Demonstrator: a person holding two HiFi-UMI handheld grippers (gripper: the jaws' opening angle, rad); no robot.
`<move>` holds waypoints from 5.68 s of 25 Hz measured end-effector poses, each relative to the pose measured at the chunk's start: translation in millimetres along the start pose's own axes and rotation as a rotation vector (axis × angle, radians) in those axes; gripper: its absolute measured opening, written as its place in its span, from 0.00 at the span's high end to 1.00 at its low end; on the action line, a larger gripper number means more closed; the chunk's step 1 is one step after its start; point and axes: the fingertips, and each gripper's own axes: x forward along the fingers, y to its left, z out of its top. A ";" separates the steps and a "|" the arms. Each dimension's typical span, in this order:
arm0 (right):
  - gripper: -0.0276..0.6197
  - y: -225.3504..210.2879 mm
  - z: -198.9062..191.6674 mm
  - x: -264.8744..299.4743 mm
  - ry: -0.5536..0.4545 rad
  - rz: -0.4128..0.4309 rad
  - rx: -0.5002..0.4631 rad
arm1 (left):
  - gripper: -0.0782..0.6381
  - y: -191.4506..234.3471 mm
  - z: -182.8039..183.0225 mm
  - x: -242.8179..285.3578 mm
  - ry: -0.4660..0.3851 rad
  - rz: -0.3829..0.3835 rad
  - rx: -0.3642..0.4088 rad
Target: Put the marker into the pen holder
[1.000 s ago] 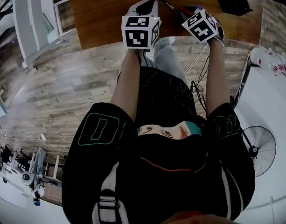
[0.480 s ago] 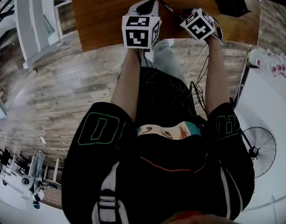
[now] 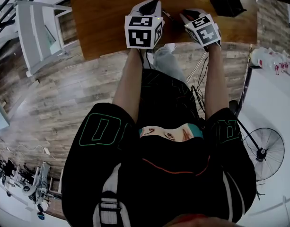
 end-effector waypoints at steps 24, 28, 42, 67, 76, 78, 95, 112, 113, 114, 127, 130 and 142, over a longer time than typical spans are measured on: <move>0.86 -101.7 -2.5 -126.3 -0.433 -0.283 0.402 | 0.88 -82.5 55.8 45.2 -0.026 -0.157 0.146; 0.86 -121.0 -7.1 -143.8 -0.493 -0.317 0.472 | 0.88 -95.6 67.6 54.9 -0.033 -0.172 0.169; 0.86 -186.0 -25.5 -201.8 -0.673 -0.368 0.618 | 0.88 -153.3 94.8 92.8 -0.047 -0.211 0.234; 0.86 -267.4 -26.5 -220.3 -0.869 -0.304 0.687 | 0.88 -192.3 126.6 140.0 -0.039 -0.133 0.349; 0.86 -265.0 -42.0 -193.0 -0.827 -0.241 0.714 | 0.88 -192.4 110.9 142.4 0.003 -0.103 0.353; 0.86 -263.5 -47.7 -187.0 -0.820 -0.232 0.725 | 0.88 -189.5 104.8 143.6 0.015 -0.095 0.349; 0.86 -234.6 -87.8 -161.5 -0.786 -0.183 0.781 | 0.88 -201.0 59.8 139.5 0.104 -0.088 0.376; 0.84 -228.3 -98.9 -150.3 -0.861 -0.122 0.839 | 0.88 -189.3 23.3 118.7 0.146 0.013 0.339; 0.84 -228.5 -99.2 -150.4 -0.867 -0.121 0.843 | 0.88 -187.1 21.7 116.9 0.146 0.023 0.331; 0.86 -229.6 -100.5 -151.9 -0.876 -0.124 0.848 | 0.88 -186.9 20.1 115.9 0.146 0.029 0.325; 0.95 -226.1 -116.8 -167.1 -0.923 -0.093 0.849 | 0.88 -199.9 -12.2 111.1 0.150 0.041 0.265; 0.95 -221.4 -110.4 -170.0 -0.927 -0.079 0.831 | 0.88 -197.7 -12.8 106.6 0.141 0.044 0.256; 0.95 -175.8 -43.7 -157.5 -0.885 0.031 0.677 | 0.88 -144.3 -9.7 67.2 0.078 0.122 0.135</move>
